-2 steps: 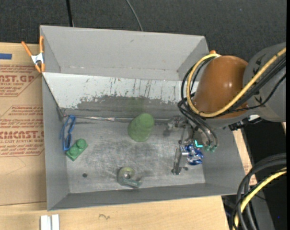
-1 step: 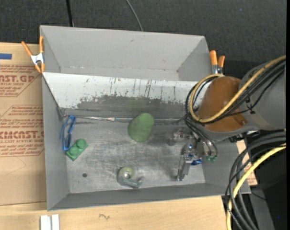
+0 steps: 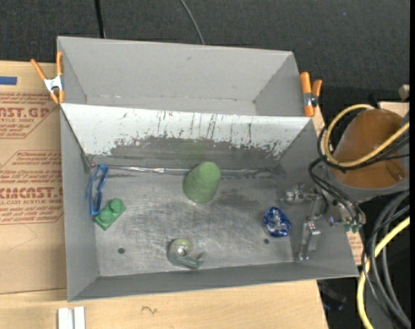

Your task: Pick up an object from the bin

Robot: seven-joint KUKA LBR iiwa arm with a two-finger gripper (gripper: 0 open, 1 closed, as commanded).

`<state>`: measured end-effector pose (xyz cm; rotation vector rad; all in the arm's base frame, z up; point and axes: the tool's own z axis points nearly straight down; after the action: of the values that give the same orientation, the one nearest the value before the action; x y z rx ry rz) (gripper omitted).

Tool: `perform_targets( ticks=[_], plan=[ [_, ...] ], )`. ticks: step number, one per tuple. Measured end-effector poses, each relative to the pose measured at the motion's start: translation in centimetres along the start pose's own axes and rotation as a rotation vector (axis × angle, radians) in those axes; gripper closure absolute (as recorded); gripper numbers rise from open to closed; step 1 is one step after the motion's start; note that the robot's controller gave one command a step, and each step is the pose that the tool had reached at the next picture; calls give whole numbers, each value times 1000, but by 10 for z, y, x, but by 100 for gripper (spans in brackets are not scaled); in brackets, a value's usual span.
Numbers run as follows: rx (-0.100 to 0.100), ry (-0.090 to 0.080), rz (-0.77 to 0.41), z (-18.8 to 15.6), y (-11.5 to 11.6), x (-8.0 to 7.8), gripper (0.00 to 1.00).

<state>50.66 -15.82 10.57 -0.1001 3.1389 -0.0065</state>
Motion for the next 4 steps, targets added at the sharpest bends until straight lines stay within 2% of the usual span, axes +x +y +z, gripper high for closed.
perform_targets(
  ticks=[1,2,3,4],
  plan=[
    [5,-27,-56,30,18,-10,0],
    [-4,-4,-57,35,21,-4,100],
    [-2,-7,-388,-127,51,5,100],
    [-5,-3,-387,-124,51,6,0]
  ],
)
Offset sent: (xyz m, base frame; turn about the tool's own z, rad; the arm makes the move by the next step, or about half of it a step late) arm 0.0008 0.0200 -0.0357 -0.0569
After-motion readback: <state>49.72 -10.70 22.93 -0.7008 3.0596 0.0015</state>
